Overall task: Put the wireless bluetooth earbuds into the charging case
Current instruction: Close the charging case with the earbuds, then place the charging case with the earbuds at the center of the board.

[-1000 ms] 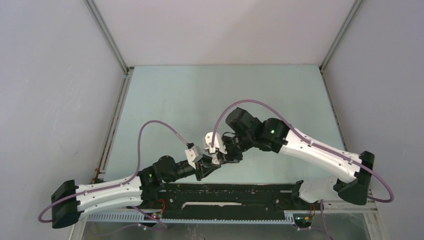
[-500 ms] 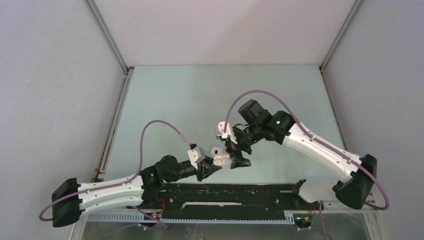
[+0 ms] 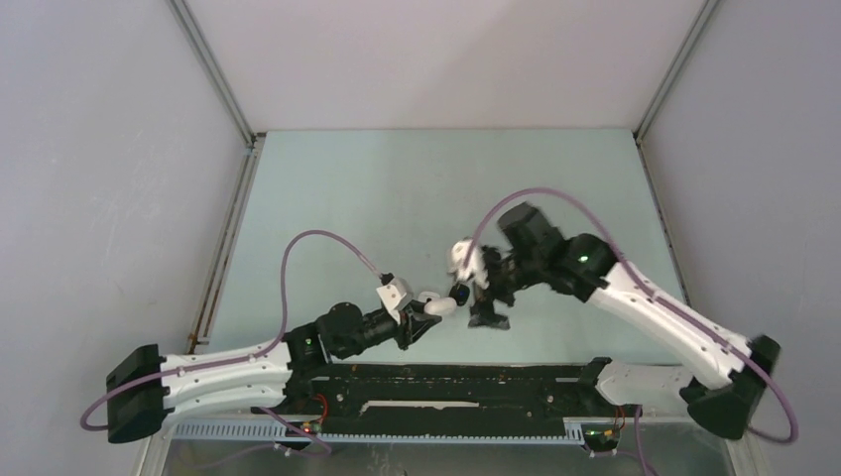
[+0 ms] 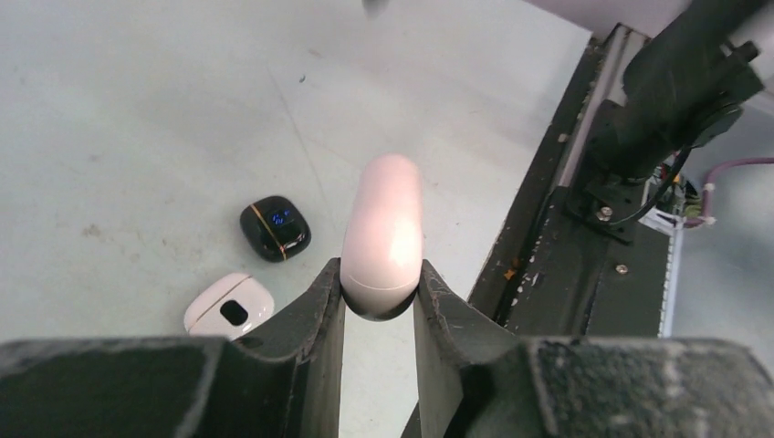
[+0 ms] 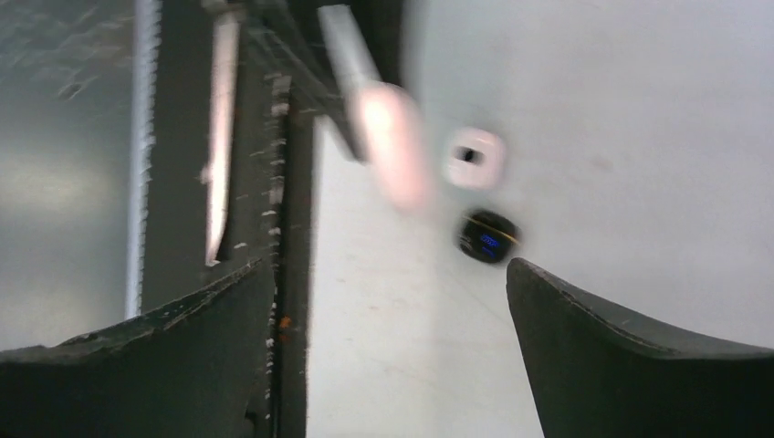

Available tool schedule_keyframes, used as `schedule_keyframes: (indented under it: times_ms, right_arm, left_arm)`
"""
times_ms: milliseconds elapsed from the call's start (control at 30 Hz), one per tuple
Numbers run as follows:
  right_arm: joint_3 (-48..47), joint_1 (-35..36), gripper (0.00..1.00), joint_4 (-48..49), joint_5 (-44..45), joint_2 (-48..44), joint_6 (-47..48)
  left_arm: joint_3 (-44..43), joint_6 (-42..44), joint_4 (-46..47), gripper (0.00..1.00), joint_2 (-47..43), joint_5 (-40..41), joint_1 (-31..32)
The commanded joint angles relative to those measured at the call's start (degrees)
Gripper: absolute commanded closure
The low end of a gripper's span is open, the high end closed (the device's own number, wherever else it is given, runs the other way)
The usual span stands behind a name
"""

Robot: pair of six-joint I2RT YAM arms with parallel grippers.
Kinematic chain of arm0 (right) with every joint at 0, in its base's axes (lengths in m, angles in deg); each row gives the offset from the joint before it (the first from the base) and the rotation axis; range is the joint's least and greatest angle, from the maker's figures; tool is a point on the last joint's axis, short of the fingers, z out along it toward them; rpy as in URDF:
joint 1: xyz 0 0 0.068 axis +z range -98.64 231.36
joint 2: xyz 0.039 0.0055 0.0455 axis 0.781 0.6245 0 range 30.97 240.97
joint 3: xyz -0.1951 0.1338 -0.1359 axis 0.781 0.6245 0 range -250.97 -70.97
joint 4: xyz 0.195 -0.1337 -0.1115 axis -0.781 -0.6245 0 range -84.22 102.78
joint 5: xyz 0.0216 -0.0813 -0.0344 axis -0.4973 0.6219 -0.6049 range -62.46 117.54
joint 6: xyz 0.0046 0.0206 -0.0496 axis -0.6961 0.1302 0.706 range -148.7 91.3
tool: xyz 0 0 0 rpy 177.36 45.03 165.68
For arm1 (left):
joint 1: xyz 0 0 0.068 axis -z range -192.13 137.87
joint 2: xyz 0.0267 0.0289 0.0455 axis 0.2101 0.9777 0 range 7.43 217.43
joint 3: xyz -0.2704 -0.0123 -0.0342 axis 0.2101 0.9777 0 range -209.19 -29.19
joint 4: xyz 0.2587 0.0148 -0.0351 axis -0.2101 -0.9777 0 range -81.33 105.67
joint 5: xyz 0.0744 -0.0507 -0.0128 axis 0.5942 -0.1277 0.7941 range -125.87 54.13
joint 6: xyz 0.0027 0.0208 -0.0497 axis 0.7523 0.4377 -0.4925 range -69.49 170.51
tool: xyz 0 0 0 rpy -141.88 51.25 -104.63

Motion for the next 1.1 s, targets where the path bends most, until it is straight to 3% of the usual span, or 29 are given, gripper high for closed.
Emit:
schedule_keyframes:
  times_ms: [0,100,167,333,433,600,767,900,1067]
  right_arm:
    - [4.9,-20.9,0.00,8.6,-0.5,-9.6,-7.3]
    - [13.8,-38.5,0.00,19.5,-10.8,-14.6,-17.2]
    - [19.0,-46.7,0.00,26.5,-16.2,-15.6,-22.4]
    - [17.2,-56.4,0.00,26.3,-13.8,-12.6,-28.6]
    - [16.6,-58.6,0.00,24.9,-12.7,-12.5,-28.9]
    - [18.3,-60.4,0.00,27.5,-7.1,-20.2,-28.1]
    - [20.3,-60.4,0.00,29.7,-2.1,-26.3,-28.4]
    - [20.4,-60.4,0.00,29.5,-2.0,-26.1,-28.4]
    - [20.4,-60.4,0.00,28.7,-3.4,-24.8,-27.4]
  left_arm:
    - [-1.0,-5.0,5.4,1.00,5.5,3.7,-0.3]
    - [-1.9,-8.4,10.6,0.98,12.4,2.4,-0.3]
    - [-5.5,-9.3,11.9,0.98,18.5,0.9,-0.3]
    - [-21.2,-12.7,9.6,0.93,36.6,-3.1,-0.3]
    - [-32.3,-15.4,7.1,0.93,48.4,-6.4,-0.5]
    - [-46.9,-24.0,5.8,0.93,63.0,-11.6,-2.5]
    - [-54.6,-32.8,6.3,0.94,70.9,-15.1,-5.2]
    - [-58.9,-38.5,3.5,0.91,76.1,-16.7,-6.9]
    - [-62.4,-39.9,-2.2,0.84,79.5,-17.4,-8.2]
